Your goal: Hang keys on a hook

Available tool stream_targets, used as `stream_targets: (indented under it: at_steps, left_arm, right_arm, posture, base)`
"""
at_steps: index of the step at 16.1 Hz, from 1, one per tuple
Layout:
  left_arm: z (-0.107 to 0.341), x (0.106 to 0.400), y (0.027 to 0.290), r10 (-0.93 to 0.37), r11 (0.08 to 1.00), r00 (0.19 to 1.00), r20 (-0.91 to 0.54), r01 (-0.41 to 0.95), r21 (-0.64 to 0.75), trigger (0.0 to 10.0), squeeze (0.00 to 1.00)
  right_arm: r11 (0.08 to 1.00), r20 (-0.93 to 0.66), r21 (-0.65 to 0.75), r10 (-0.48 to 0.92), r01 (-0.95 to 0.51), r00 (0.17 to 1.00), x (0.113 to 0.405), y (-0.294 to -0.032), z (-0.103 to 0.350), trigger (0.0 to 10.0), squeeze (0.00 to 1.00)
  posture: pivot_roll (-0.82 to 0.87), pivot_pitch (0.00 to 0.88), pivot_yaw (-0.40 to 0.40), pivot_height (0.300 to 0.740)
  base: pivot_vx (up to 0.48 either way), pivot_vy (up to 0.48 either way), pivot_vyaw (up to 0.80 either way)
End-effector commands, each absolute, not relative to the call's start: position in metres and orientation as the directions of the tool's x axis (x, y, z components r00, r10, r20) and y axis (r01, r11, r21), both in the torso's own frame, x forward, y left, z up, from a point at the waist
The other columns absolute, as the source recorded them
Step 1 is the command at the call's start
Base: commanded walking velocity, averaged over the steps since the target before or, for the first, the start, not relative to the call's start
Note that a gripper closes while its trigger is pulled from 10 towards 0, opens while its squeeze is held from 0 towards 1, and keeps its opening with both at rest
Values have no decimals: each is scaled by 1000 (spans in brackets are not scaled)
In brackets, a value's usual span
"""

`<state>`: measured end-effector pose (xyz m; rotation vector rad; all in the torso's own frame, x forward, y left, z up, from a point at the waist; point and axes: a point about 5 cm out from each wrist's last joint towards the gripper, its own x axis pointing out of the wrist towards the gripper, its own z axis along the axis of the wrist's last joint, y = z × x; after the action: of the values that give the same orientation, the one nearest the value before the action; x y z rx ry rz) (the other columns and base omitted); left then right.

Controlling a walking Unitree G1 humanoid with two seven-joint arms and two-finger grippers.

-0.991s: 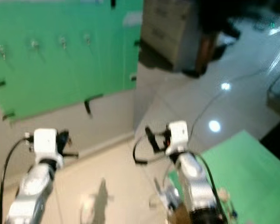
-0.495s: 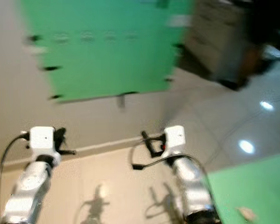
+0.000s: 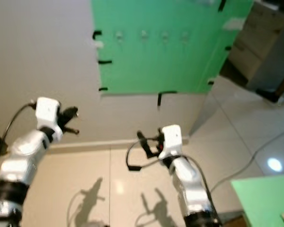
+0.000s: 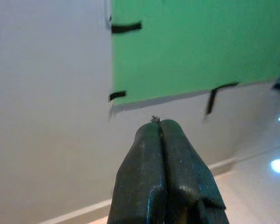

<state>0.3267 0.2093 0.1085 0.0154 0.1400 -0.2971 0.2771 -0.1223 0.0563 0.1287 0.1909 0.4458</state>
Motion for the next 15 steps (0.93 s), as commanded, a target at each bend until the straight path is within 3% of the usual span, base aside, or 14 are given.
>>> stream_targets:
  at_steps: [1,3,5,9,15]
  left_arm:
    - [116,335,201,-389,921,914,-116,384,-64,10000,0]
    - [133,345,198,-527,843,848,-65,511,-169,10000,0]
    - [147,346,194,-635,757,772,9,625,-189,10000,0]
    - [156,343,192,-738,639,671,72,729,-246,10000,0]
    - [161,326,183,-838,345,488,245,821,-455,10000,0]
  right_arm:
    - [898,-145,160,431,-409,890,280,-128,59,10000,0]
    - [897,-138,157,434,-413,890,281,-128,62,10000,0]
    - [896,-132,154,437,-418,890,281,-128,64,10000,0]
    - [892,-139,151,447,-427,884,279,-130,63,10000,0]
    - [885,-148,161,459,-436,876,276,-126,60,10000,0]
  posture:
    - [20,0,-9,740]
    - [7,0,-5,740]
    - [-3,0,-7,740]
    - [-13,0,-7,740]
    - [-18,0,-2,740]
  base:
    - [0,0,0]
    - [0,0,0]
    - [0,0,0]
    - [0,0,0]
    - [0,0,0]
